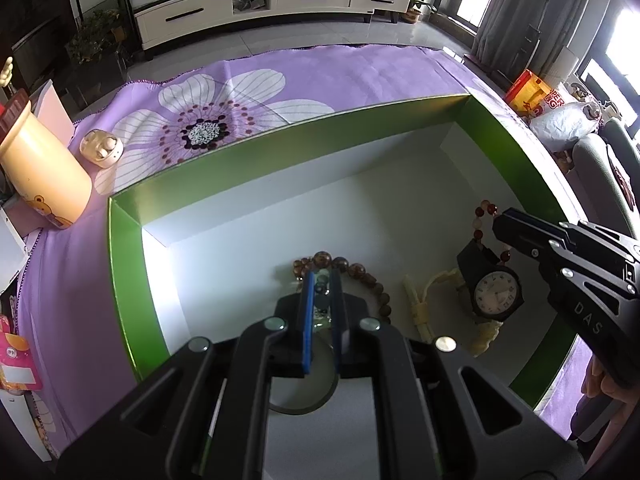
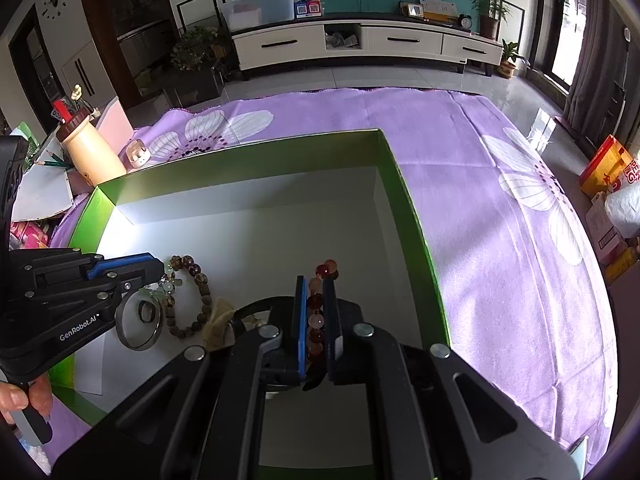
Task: Organize jewelry
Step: 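Lower the jade charm and red bracelet into the box and open both grippers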
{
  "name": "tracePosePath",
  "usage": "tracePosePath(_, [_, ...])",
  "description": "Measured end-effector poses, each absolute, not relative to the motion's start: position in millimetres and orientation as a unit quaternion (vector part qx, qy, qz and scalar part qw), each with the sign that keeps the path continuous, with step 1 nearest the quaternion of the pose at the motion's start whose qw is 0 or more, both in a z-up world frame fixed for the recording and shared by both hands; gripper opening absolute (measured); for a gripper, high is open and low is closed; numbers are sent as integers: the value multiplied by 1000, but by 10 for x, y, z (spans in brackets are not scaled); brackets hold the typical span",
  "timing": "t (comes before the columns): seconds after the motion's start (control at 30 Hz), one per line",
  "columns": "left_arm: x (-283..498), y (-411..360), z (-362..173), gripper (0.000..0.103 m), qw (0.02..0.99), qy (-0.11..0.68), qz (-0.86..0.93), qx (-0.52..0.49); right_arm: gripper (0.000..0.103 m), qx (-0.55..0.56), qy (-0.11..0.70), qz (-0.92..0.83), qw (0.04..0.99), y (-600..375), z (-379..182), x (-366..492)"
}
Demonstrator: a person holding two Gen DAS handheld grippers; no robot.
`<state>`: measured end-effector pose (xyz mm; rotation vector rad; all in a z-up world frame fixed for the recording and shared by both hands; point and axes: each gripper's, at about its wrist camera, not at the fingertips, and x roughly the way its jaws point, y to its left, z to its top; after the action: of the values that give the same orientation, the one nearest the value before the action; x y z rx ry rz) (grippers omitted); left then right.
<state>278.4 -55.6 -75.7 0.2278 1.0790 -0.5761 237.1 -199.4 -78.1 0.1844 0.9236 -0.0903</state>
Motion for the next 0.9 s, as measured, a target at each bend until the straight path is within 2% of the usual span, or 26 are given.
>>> tracePosePath(0.9, [2822,-597,-811,7,804,522,-257,121,7,88,458,-46,883,-1993,-834,2409])
